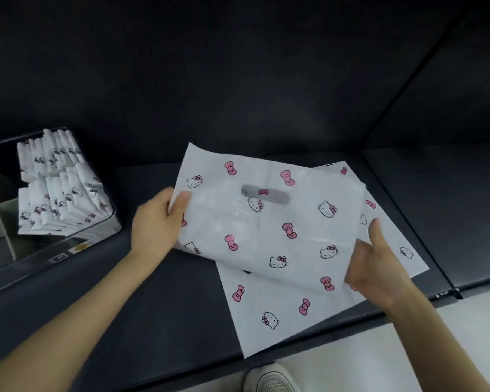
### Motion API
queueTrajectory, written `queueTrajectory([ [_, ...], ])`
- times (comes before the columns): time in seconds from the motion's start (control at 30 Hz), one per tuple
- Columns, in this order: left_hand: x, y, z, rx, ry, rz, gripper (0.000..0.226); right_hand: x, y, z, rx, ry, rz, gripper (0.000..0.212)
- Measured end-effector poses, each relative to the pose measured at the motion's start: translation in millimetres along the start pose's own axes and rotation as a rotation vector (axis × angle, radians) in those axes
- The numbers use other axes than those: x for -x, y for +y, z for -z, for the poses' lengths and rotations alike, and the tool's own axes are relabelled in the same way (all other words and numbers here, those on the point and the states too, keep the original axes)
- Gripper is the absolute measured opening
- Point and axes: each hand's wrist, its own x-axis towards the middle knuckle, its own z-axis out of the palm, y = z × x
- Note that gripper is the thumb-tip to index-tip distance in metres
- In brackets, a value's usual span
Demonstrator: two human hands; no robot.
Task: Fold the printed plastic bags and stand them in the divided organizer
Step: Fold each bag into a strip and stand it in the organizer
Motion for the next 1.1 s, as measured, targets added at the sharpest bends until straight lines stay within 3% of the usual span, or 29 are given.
queueTrajectory([
  [0.03,3,-1,0,-0.068,0.033,0.012,0.041,4,-1,-2,0.036,-0.042,-0.029,0.091],
  [0.07,6,-2,0,-0.128,0.040,0.030,0.041,2,5,-4,0.081,-0.025,-0.058,0.089],
  [0.17,9,-16,-5,-0.248,-0.043,0.099,0.037,-6,27,-14,0.207,0.112,0.003,0.045],
  [0.3,8,-26,-8,-0.208,-0.095,0.199,0.035,-25,51,-25,0.509,0.419,0.137,0.043],
  [0.37,11,-31,-3,-0.140,-0.124,0.195,0.027,-27,54,-29,0.580,0.476,0.225,0.047],
  [0.47,18,-42,3,-0.200,-0.164,0.122,0.015,-36,54,-32,0.738,0.536,0.322,0.048],
  [0.63,20,-46,-2,-0.389,-0.111,0.015,0.019,-48,49,-34,0.798,0.567,0.246,0.048],
  [0.77,23,-47,-6,-0.649,0.036,-0.334,0.033,-52,50,-32,0.813,0.570,0.230,0.045],
  [0.9,36,-47,-20,-0.618,-0.277,-0.548,0.052,-54,52,-30,0.821,0.566,0.238,0.046],
  [1.03,47,-55,-29,-0.670,-0.445,-0.536,0.058,-57,55,-28,0.811,0.562,0.219,0.041],
  [1.1,47,-56,-30,-0.705,-0.467,-0.520,0.061,-56,54,-28,0.835,0.557,0.219,0.026],
])
